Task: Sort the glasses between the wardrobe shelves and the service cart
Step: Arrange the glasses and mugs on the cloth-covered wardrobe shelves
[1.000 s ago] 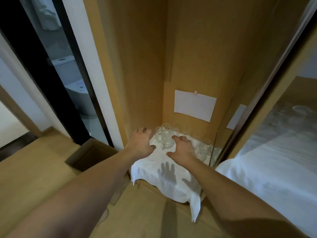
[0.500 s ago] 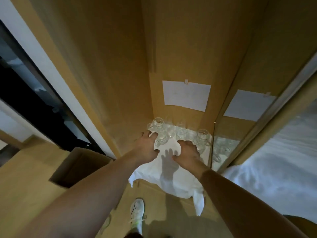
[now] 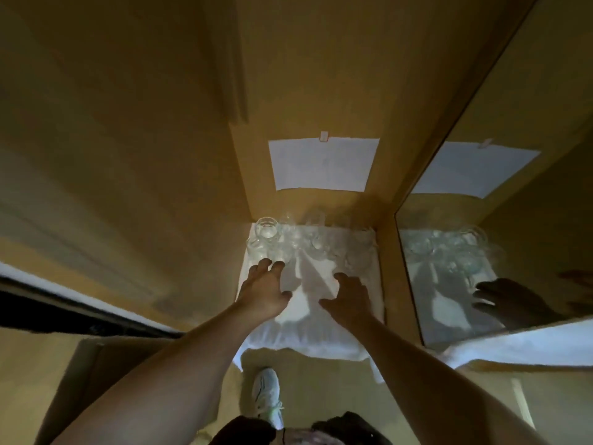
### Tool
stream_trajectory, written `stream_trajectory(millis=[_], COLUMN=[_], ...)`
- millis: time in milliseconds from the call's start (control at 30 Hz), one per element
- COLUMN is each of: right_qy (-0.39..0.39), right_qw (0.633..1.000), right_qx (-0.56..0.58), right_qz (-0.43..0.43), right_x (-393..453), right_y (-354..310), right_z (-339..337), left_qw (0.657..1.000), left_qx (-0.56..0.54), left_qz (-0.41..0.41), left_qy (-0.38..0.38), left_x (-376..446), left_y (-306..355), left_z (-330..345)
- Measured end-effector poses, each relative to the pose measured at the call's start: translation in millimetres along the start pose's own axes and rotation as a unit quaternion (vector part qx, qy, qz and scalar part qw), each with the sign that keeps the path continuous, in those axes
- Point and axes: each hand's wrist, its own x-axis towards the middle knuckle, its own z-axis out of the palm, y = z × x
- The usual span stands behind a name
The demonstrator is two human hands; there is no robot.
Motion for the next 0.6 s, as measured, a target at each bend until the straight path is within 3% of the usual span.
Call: stream_trajectory(millis=[133,300,600], right_qy=[0.025,0.011,-0.038], right_qw=[0.997,0.990,0.987], right_qx=[0.038,0.056,0.060], right_qz=[0.065,0.128,0.141], right_x=[9.2,20.1,88.8], right_y=[-5.2,3.7,12.8], right_z=[18.7,42.3,76.0], left_qw=[1.000,0.998,0.988], left_qx=[-0.008,-0.055,-0.103], left_qz=[0.015,-0.026,-0.113], left_qy=[-0.022,-0.023,-0.027], left_x=[23.6,43.9,91.7], left_y=[-22.1,-32.8,-40.0], left_z=[8.8,29.4,62.7])
